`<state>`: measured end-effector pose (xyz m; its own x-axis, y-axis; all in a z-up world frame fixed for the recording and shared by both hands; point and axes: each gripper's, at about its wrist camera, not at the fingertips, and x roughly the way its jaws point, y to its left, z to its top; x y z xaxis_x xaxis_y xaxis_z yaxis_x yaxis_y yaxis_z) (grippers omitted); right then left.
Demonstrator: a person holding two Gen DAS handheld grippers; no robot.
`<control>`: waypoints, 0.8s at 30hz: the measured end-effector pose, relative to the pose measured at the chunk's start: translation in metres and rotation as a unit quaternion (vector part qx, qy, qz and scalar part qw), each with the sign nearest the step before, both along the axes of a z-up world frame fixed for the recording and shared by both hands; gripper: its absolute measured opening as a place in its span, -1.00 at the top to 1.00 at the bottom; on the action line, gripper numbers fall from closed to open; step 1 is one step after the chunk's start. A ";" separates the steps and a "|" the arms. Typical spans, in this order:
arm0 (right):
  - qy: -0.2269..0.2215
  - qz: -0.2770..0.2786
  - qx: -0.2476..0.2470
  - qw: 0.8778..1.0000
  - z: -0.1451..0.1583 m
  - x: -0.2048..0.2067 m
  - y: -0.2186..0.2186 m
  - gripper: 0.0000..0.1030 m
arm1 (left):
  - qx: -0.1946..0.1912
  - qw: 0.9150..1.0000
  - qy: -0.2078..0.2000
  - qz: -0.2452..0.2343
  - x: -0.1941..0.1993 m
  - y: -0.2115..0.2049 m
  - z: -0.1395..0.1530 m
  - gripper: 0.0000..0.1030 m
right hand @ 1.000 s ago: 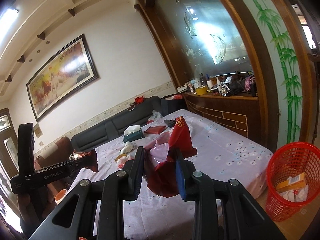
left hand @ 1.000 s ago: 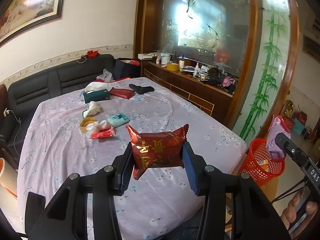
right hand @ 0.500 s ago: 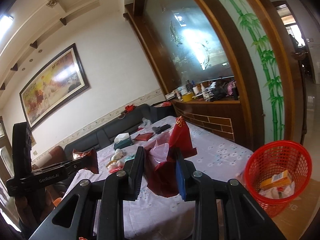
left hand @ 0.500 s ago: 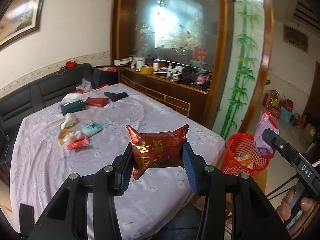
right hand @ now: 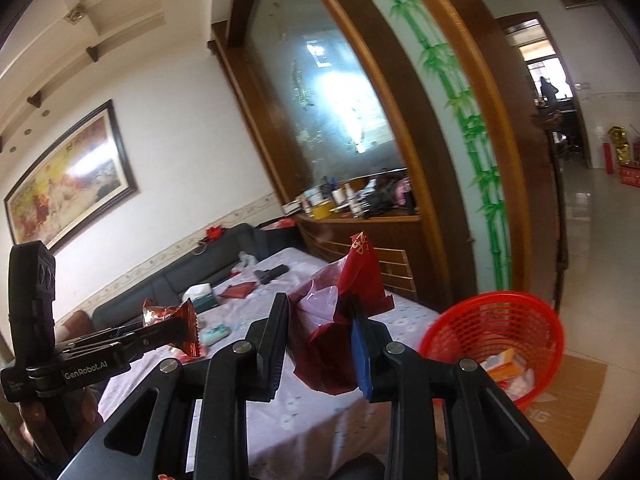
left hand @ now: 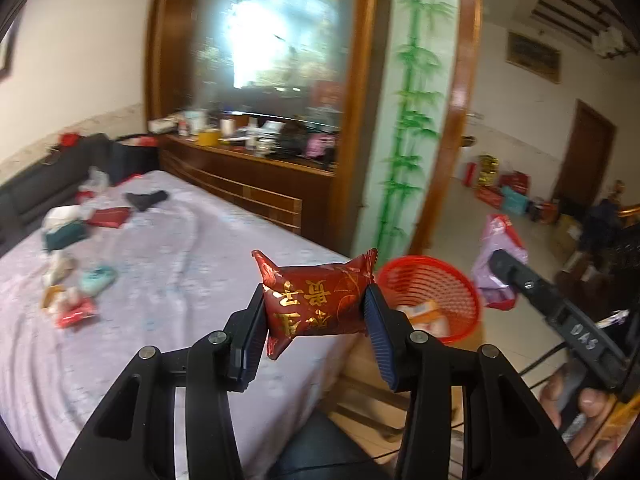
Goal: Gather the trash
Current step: 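Carry both wrappers to the red wastebasket and release them from both tools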
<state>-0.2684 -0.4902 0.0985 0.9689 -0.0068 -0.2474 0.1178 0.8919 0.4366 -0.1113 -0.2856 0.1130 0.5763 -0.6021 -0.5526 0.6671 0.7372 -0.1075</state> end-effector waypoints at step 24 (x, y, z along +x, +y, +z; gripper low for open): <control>0.066 -0.059 0.049 0.995 -0.043 0.022 -0.096 0.40 | 0.031 0.985 0.070 -0.155 0.027 -0.144 -0.065 0.12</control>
<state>-0.2469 -0.5858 0.0551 0.9219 -0.0880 -0.3773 0.2808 0.8226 0.4944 -0.0842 -0.4292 0.0483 0.2868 -0.6997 -0.6544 0.8427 0.5091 -0.1750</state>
